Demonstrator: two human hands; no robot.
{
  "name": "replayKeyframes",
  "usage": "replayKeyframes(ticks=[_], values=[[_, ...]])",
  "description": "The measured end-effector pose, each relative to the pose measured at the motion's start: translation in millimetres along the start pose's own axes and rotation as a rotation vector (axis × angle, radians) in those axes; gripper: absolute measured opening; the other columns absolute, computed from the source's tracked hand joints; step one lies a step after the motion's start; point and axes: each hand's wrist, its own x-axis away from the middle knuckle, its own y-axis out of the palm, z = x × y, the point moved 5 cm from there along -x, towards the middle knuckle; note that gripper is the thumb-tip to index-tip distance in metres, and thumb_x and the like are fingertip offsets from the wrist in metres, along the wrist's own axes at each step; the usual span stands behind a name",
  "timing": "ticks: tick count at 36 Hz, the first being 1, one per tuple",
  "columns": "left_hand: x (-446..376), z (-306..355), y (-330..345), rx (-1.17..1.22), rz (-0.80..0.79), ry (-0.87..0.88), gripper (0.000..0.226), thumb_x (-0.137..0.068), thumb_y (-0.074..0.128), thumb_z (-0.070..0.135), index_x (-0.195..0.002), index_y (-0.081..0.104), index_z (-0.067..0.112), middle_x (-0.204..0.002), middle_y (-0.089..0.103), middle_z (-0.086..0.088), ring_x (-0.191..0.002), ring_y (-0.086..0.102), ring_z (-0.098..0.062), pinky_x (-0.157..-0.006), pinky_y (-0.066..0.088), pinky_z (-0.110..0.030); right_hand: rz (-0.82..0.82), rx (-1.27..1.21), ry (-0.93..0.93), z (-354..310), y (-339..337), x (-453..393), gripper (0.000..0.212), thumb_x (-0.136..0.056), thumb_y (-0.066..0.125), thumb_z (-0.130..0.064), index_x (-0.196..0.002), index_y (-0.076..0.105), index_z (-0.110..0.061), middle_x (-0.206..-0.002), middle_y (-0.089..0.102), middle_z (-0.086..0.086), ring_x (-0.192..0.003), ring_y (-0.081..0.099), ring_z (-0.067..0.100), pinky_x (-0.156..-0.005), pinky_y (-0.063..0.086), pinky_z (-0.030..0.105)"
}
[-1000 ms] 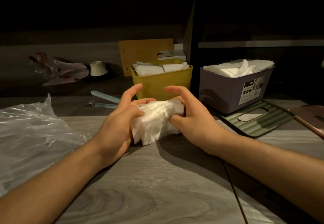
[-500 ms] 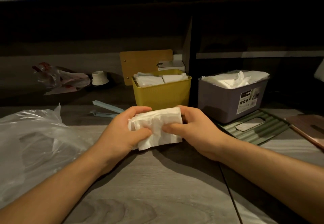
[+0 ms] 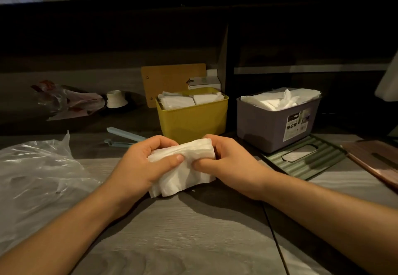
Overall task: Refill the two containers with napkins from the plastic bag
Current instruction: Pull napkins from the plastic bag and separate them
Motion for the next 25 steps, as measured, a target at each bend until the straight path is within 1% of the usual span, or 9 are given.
replayKeyframes(ticks=[2,3,6,9,11,15,18,23,25], values=[[0.7,0.5,2.5,-0.055,-0.063,-0.001,0.021,-0.079,0.079,0.025,-0.099,0.073,0.024,-0.094,0.075,0.0,-0.082,0.071,-0.014,-0.068,0.058,-0.026,-0.002,0.061,-0.013,-0.2,0.5,0.2,0.018,-0.089,0.072,-0.018,-0.105,0.066,-0.023,-0.094,0.07,-0.003,-0.088,0.068,0.013,-0.075,0.058,0.033],[1.4,0.8,3.7,-0.079,-0.082,-0.003,0.02,-0.082,0.079,0.02,-0.101,0.073,0.023,-0.095,0.075,-0.001,-0.083,0.071,-0.014,-0.069,0.058,-0.027,-0.009,0.097,-0.018,-0.4,1.4,0.4,0.019,-0.089,0.072,-0.018,-0.107,0.066,-0.023,-0.094,0.07,-0.003,-0.086,0.068,0.012,-0.074,0.058,0.034],[1.3,1.9,3.0,-0.112,-0.031,0.01,0.016,-0.085,0.076,0.012,-0.098,0.074,0.02,-0.091,0.076,-0.003,-0.082,0.072,-0.019,-0.07,0.059,-0.033,-0.036,0.116,-0.007,-1.9,2.8,1.0,0.026,-0.091,0.07,-0.018,-0.115,0.065,-0.025,-0.101,0.071,-0.005,-0.093,0.068,0.01,-0.082,0.06,0.037],[1.4,3.5,0.5,-0.019,0.049,-0.008,0.013,-0.085,0.075,0.015,-0.097,0.073,0.019,-0.089,0.076,-0.005,-0.079,0.073,-0.021,-0.065,0.06,-0.032,-0.07,-0.041,0.037,-3.3,2.6,1.3,0.036,-0.093,0.067,-0.015,-0.128,0.063,-0.022,-0.114,0.072,-0.004,-0.106,0.068,0.011,-0.095,0.057,0.039],[1.6,3.8,2.2,0.036,0.06,-0.041,0.017,-0.084,0.074,0.017,-0.101,0.071,0.016,-0.089,0.076,-0.004,-0.079,0.073,-0.02,-0.063,0.058,-0.03,-0.045,-0.159,0.079,-3.5,0.1,1.0,0.031,-0.094,0.065,-0.014,-0.125,0.064,-0.016,-0.114,0.072,0.002,-0.107,0.069,0.016,-0.097,0.056,0.041],[3.0,2.5,12.7,0.128,0.012,-0.116,0.038,-0.069,0.074,0.031,-0.103,0.069,0.015,-0.091,0.076,-0.003,-0.086,0.074,-0.022,-0.071,0.058,-0.035,0.059,-0.497,0.196,2.9,-0.8,1.1,0.027,-0.092,0.065,-0.009,-0.12,0.065,-0.01,-0.114,0.071,0.01,-0.107,0.069,0.024,-0.095,0.057,0.042],[3.5,-0.1,13.8,0.251,0.055,-0.155,0.042,-0.068,0.073,0.03,-0.106,0.067,0.013,-0.095,0.077,-0.006,-0.089,0.075,-0.023,-0.078,0.06,-0.04,0.069,-0.629,0.247,4.3,4.2,2.9,0.034,-0.09,0.068,-0.007,-0.124,0.064,-0.012,-0.119,0.071,0.008,-0.109,0.07,0.025,-0.096,0.056,0.045],[4.9,5.1,17.1,0.555,0.044,-0.183,0.045,-0.072,0.069,0.027,-0.115,0.063,0.017,-0.105,0.077,-0.007,-0.095,0.075,-0.024,-0.076,0.06,-0.042,0.105,-0.526,0.173,-19.4,-5.0,-2.8,0.025,-0.096,0.059,-0.009,-0.119,0.067,-0.015,-0.108,0.076,0.0,-0.101,0.073,0.018,-0.092,0.057,0.043],[2.4,4.8,16.8,0.647,0.051,-0.184,0.041,-0.078,0.064,0.026,-0.117,0.062,0.016,-0.107,0.077,-0.008,-0.097,0.075,-0.025,-0.079,0.062,-0.042,0.136,-0.472,0.169,-35.6,-17.1,-16.9,0.019,-0.095,0.061,-0.012,-0.112,0.066,-0.019,-0.098,0.077,-0.002,-0.093,0.075,0.018,-0.081,0.061,0.042]])
